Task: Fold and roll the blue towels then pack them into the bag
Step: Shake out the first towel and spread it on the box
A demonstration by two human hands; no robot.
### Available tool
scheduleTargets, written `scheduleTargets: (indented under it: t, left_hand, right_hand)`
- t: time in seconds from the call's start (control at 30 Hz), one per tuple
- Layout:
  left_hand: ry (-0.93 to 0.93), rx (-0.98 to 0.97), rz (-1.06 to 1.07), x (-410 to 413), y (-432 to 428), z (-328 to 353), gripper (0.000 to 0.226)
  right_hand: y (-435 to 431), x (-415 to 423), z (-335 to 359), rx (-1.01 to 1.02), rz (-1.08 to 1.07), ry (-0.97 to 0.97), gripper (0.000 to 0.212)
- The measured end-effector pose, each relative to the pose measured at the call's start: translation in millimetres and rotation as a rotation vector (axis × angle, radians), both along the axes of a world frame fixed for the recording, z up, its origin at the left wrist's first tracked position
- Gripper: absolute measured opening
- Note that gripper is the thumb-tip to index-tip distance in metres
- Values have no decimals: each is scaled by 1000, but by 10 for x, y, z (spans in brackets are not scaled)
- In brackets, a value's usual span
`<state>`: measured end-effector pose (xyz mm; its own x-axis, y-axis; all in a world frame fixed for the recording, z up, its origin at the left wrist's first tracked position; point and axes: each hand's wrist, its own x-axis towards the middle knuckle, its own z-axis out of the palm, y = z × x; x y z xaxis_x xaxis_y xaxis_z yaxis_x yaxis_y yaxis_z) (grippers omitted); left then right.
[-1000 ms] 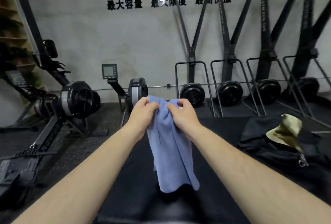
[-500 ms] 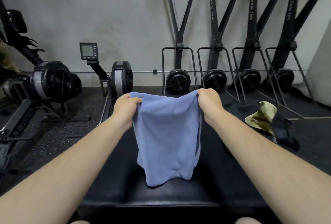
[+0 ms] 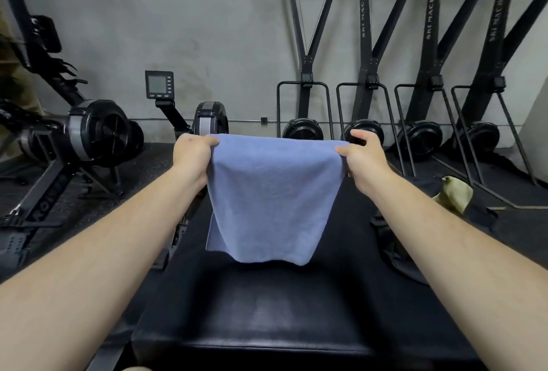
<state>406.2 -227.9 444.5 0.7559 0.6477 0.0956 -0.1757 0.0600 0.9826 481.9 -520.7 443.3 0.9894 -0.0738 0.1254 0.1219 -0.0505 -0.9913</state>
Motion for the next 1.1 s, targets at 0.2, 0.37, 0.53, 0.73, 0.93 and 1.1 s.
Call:
scheduleTargets:
  t: [0.2, 0.37, 0.53, 0.73, 0.93, 1.1]
  left_hand:
    - [-40, -126, -43, 50, 62, 137, 15]
    - [-125, -20, -11, 73, 59, 125, 14]
    - [-160, 7, 2, 46, 12, 192, 28]
    - [-277, 73, 16, 73, -88, 422, 27]
    - [-141, 449, 137, 287, -15, 303, 15]
    - [44, 747, 155, 556, 139, 83, 9]
  right_hand:
    - [-33, 30, 87, 37, -1, -25, 28]
    - [-92, 20, 227, 123, 18, -104, 24]
    - [-156, -91, 403, 76, 16, -219, 37]
    - [-151, -100, 509, -13, -42, -367, 48]
    - [-168, 189, 364, -346, -124, -425, 29]
    - [-100, 594, 49, -575, -123, -379, 12]
